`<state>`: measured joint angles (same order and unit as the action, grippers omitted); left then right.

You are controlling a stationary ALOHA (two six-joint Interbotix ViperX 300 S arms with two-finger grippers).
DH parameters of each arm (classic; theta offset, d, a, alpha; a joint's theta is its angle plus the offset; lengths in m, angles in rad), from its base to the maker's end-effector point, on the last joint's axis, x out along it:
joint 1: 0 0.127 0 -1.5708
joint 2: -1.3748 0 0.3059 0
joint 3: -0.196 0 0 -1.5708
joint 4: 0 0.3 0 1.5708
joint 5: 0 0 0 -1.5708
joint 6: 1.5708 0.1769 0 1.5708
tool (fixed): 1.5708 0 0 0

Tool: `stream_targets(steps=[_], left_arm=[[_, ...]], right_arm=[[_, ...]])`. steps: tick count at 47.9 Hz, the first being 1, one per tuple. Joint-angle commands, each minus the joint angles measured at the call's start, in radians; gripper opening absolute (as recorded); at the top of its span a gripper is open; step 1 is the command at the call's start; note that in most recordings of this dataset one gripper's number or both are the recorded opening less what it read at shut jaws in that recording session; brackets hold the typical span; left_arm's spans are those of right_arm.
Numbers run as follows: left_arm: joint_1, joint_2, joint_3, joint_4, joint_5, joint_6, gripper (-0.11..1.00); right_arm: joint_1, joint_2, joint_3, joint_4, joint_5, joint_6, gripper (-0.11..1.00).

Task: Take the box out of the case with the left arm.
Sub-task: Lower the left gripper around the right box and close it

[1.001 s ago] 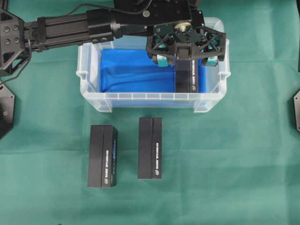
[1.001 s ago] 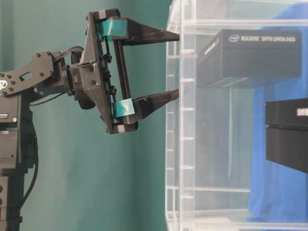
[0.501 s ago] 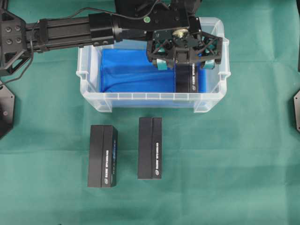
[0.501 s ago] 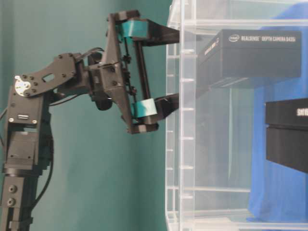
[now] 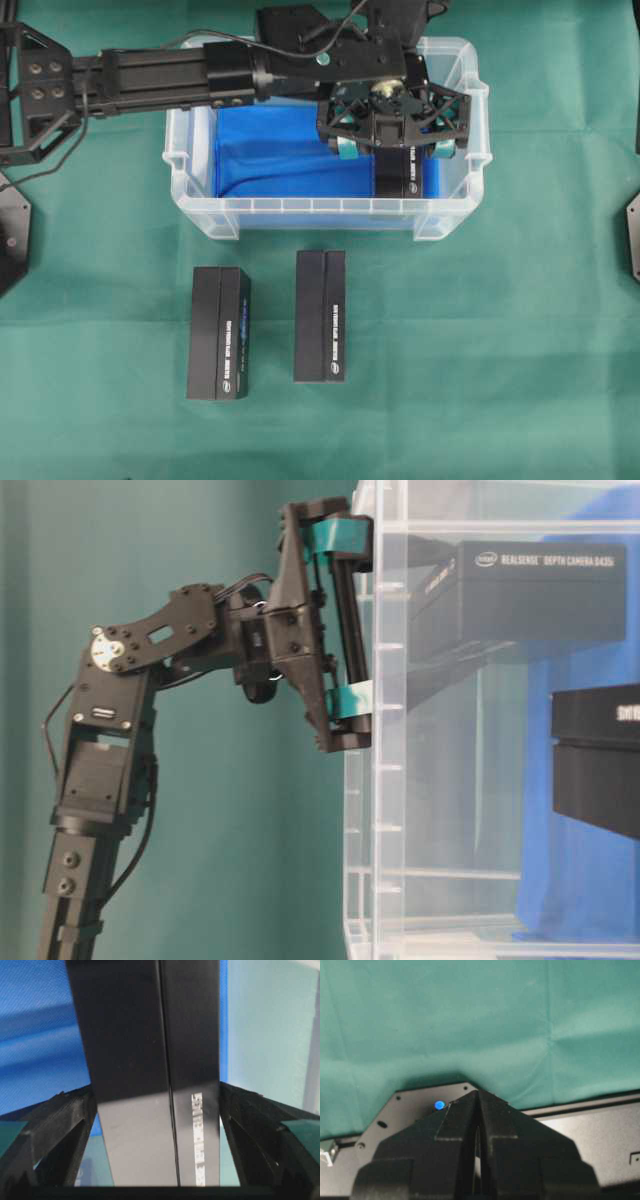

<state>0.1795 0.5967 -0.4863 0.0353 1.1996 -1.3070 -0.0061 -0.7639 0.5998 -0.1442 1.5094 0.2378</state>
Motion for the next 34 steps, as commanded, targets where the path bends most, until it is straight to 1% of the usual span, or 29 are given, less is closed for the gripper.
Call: stream_targets(steps=[1,11,26,29,31,34], left_arm=[[0.000,-0.021,-0.009,0.002,-0.011,0.003,0.93],[-0.002,-0.021,0.006,0.002,-0.011,0.003,0.93],[-0.005,-0.020,0.002,0.002,-0.014,0.000,0.93],[-0.003,-0.021,0.002,0.002,-0.023,-0.002,0.90],[-0.003,-0.021,0.003,0.002,-0.035,-0.005,0.85],[-0.005,-0.023,0.008,0.002,-0.067,-0.005,0.71]], right_arm=[[0.000,0.002,-0.011,0.005,-0.006,0.002,0.00],[0.000,0.002,-0.011,0.005,-0.006,0.002,0.00],[0.000,0.002,-0.012,0.005,-0.006,0.002,0.00],[0.000,0.002,-0.011,0.006,-0.006,0.002,0.00],[0.000,0.002,-0.011,0.008,-0.006,0.002,0.00],[0.000,0.002,-0.012,0.009,-0.006,0.002,0.00]])
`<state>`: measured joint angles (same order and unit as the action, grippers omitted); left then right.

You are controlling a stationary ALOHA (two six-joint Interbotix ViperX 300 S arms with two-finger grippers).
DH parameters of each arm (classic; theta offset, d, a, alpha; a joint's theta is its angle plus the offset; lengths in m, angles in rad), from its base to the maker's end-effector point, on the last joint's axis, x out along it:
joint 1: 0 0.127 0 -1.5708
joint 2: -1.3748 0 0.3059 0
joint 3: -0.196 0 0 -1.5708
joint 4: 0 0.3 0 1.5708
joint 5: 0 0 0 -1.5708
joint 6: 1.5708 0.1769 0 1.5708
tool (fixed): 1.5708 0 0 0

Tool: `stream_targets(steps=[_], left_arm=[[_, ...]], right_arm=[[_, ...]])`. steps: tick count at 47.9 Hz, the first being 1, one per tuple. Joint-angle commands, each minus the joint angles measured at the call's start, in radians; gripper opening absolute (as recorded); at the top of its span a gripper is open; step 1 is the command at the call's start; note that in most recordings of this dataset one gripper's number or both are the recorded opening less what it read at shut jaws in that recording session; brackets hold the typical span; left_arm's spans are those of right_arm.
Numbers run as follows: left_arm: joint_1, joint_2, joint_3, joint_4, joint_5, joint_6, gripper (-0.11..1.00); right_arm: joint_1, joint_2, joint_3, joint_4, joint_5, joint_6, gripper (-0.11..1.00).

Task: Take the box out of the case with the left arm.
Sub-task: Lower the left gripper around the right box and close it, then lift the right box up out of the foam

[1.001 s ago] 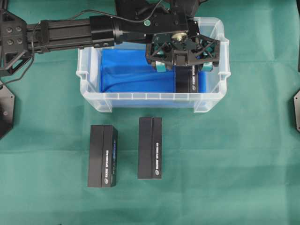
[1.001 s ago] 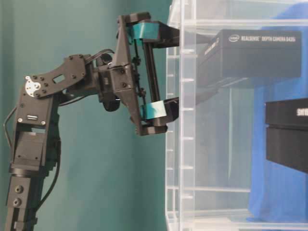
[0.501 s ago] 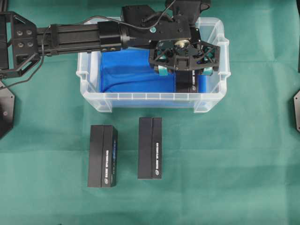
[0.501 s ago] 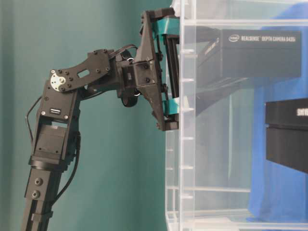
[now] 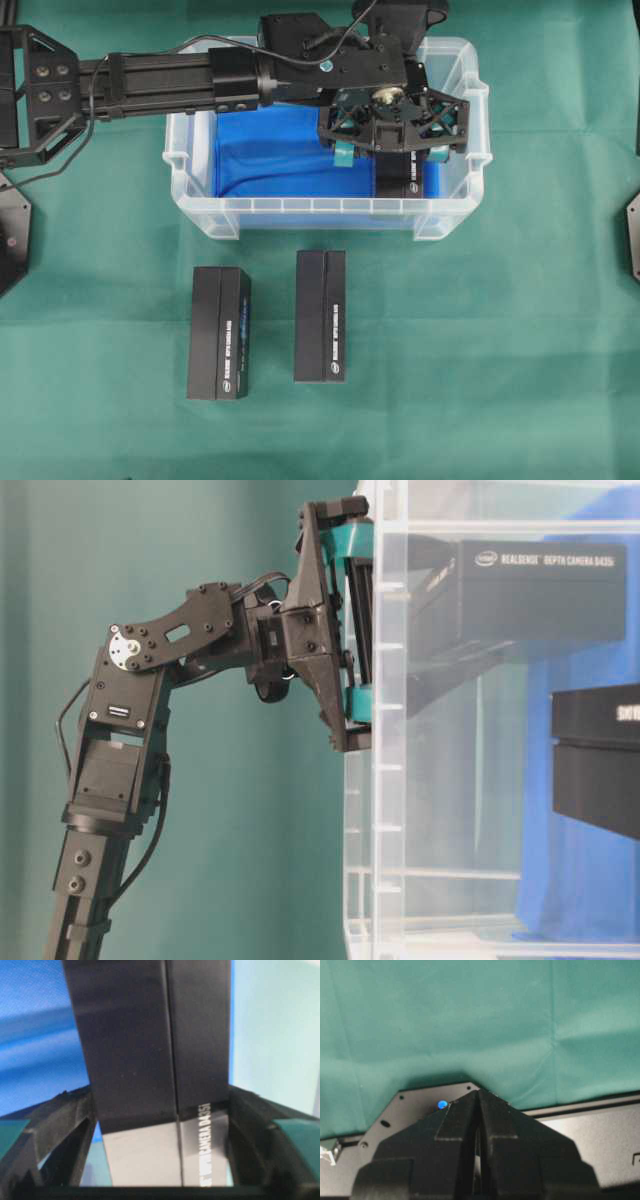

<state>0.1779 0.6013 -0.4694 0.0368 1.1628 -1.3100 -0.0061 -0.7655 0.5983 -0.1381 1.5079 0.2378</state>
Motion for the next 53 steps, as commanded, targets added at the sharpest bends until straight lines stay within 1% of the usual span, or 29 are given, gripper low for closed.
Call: stream_targets(steps=[1,2,5,9,26,40,45,53], left_arm=[[-0.002,-0.028,-0.008,0.000,-0.048,-0.002,0.66],[-0.002,-0.028,-0.006,0.000,-0.058,-0.002,0.63],[-0.002,-0.029,-0.003,0.000,-0.091,0.002,0.63],[-0.003,-0.031,-0.002,0.000,-0.101,0.002,0.63],[-0.015,-0.032,0.002,0.000,-0.046,0.000,0.63],[-0.014,-0.037,-0.005,0.000,-0.043,0.005,0.63],[-0.014,-0.052,-0.012,0.000,-0.020,0.005,0.63],[-0.014,-0.091,-0.040,0.002,0.071,0.003,0.62]], right_arm=[[0.000,0.003,-0.009,0.003,-0.005,0.002,0.00],[0.000,0.003,-0.009,0.003,-0.005,0.002,0.00],[0.000,0.003,-0.011,0.005,-0.006,0.003,0.00],[0.000,0.003,-0.011,0.009,-0.005,0.003,0.00],[0.000,0.003,-0.011,0.012,-0.005,0.002,0.00],[0.000,0.003,-0.009,0.012,-0.005,0.002,0.00],[0.000,0.002,-0.011,0.011,-0.005,0.000,0.00],[0.000,0.003,-0.011,0.008,-0.006,-0.003,0.00]])
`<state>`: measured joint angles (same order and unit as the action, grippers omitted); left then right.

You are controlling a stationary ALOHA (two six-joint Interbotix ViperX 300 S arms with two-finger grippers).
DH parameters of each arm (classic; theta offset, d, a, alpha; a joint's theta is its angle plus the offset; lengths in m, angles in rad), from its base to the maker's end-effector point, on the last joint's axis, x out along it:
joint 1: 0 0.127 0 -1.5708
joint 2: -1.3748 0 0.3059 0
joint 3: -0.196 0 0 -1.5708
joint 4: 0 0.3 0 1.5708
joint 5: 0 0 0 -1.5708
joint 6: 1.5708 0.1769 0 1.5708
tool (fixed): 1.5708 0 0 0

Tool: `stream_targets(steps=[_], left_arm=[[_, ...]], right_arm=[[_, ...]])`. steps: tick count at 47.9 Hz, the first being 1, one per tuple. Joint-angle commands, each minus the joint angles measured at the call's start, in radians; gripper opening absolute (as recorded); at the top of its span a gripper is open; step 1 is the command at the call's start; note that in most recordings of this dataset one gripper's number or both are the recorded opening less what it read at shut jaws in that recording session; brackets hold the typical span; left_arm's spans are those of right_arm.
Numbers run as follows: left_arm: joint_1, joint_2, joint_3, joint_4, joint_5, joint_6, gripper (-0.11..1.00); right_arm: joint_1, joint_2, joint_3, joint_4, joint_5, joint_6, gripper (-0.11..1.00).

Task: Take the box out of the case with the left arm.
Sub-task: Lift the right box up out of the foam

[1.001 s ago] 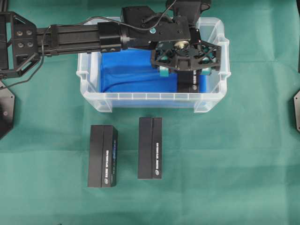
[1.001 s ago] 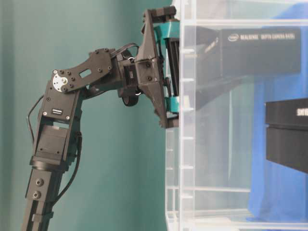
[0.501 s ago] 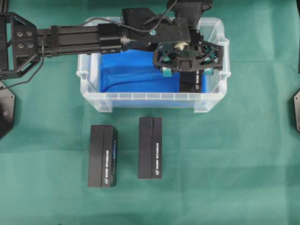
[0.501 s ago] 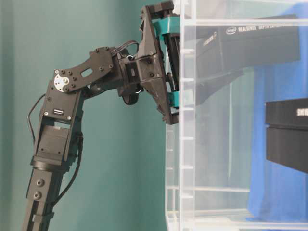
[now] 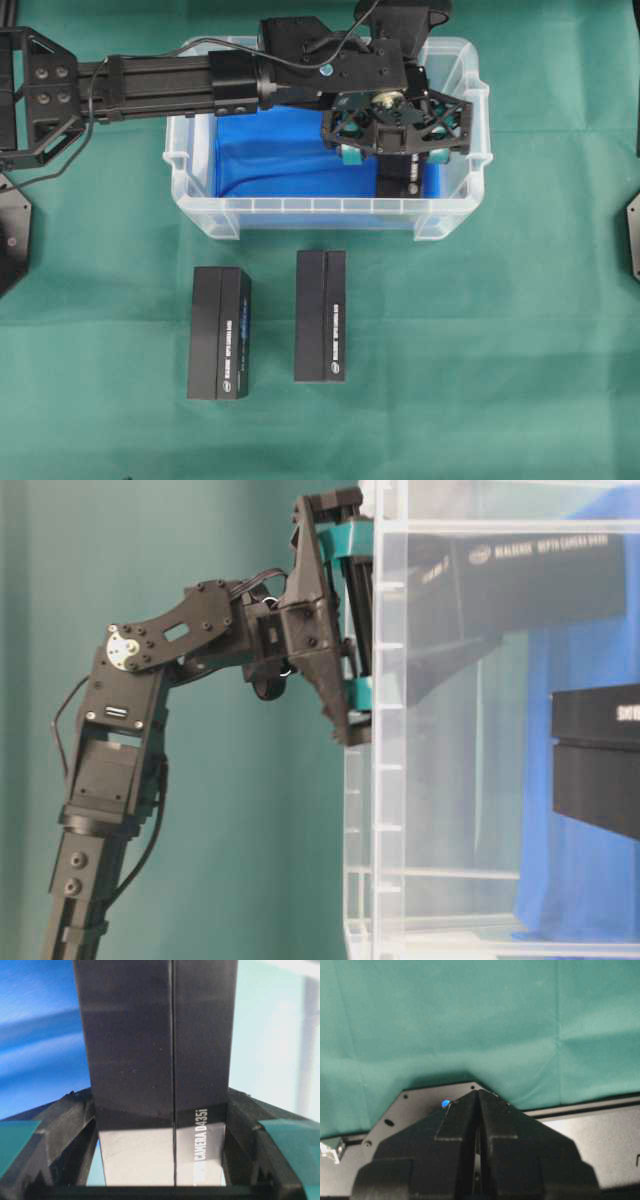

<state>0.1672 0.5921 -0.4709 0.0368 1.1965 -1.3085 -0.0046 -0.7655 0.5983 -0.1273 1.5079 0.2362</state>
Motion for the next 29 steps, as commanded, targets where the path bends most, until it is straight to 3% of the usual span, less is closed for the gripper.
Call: stream_targets(steps=[1,13,29], left_arm=[[-0.005,-0.089,-0.048,0.003,0.052,0.000,0.62],[-0.005,-0.144,-0.120,0.009,0.158,0.000,0.62],[-0.011,-0.106,-0.324,0.011,0.327,0.015,0.62]], right_arm=[[-0.002,0.003,-0.011,-0.003,-0.006,-0.002,0.00],[-0.002,0.003,-0.011,-0.002,-0.005,0.000,0.00],[-0.002,0.003,-0.011,-0.002,-0.006,0.003,0.00]])
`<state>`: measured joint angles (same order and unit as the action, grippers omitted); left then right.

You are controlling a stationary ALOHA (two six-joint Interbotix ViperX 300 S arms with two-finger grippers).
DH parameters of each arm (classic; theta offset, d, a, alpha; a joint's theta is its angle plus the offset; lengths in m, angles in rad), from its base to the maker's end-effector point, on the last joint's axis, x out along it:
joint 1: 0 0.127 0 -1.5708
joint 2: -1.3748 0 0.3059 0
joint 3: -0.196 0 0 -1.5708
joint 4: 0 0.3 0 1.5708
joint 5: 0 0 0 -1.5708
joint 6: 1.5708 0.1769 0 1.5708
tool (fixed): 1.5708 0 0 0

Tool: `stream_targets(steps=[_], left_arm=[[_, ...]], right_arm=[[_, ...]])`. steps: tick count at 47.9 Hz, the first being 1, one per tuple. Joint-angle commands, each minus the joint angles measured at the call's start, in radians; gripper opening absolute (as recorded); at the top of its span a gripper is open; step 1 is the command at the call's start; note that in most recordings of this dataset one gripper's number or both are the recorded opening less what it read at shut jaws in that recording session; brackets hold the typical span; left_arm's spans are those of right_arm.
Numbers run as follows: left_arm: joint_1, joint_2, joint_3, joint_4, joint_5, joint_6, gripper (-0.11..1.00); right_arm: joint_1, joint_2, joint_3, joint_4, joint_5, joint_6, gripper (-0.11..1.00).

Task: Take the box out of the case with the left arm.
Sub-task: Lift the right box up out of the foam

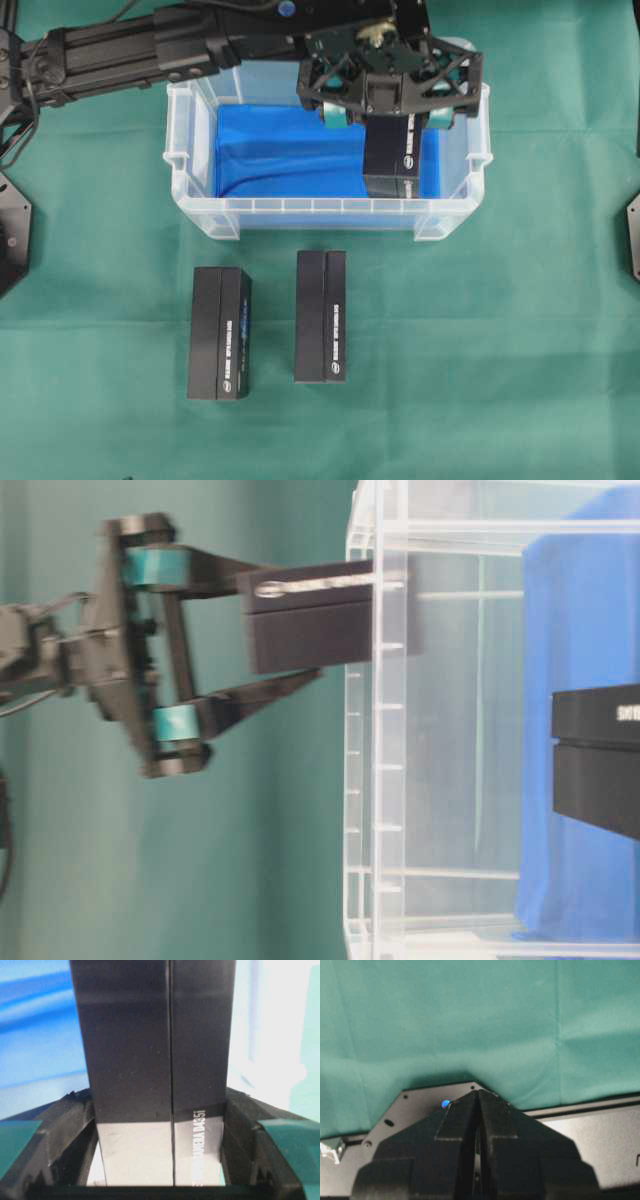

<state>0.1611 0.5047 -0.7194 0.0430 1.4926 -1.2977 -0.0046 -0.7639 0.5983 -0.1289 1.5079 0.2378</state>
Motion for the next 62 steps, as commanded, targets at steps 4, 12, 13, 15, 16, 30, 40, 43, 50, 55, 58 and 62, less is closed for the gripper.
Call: stream_targets(steps=[4,12,13,15,16,30,40,43,50,55,58,62], left_arm=[[-0.003,-0.006,-0.120,0.003,0.063,0.011,0.62],[-0.005,0.015,-0.207,0.005,0.106,0.020,0.62],[-0.005,0.017,-0.216,0.005,0.114,0.020,0.62],[-0.006,0.018,-0.232,0.003,0.127,0.020,0.62],[-0.006,0.018,-0.238,0.005,0.133,0.020,0.62],[-0.017,0.012,-0.281,0.012,0.169,0.017,0.62],[-0.021,0.011,-0.281,0.015,0.170,0.017,0.62],[-0.023,0.009,-0.281,0.015,0.170,0.017,0.62],[-0.025,0.006,-0.281,0.015,0.190,0.012,0.62],[-0.025,0.002,-0.281,0.015,0.193,0.012,0.62],[-0.025,0.002,-0.281,0.017,0.193,0.012,0.62],[-0.025,0.002,-0.281,0.020,0.193,0.011,0.62]], right_arm=[[-0.002,0.002,-0.011,0.000,-0.006,0.002,0.00],[-0.002,0.002,-0.011,0.000,-0.005,0.000,0.00],[-0.002,0.002,-0.011,0.000,-0.005,0.000,0.00],[-0.002,0.000,-0.011,0.000,-0.005,0.000,0.00],[-0.002,0.002,-0.011,0.000,-0.005,0.000,0.00],[-0.002,0.002,-0.011,0.000,-0.005,0.002,0.00],[-0.002,0.002,-0.011,0.000,-0.006,0.003,0.00],[-0.002,0.000,-0.011,0.000,-0.005,0.003,0.00],[-0.002,0.002,-0.011,0.000,-0.005,0.003,0.00],[-0.002,0.002,-0.011,0.000,-0.005,0.003,0.00],[-0.002,0.002,-0.011,0.000,-0.005,0.003,0.00],[-0.002,0.002,-0.011,0.000,-0.005,0.003,0.00]])
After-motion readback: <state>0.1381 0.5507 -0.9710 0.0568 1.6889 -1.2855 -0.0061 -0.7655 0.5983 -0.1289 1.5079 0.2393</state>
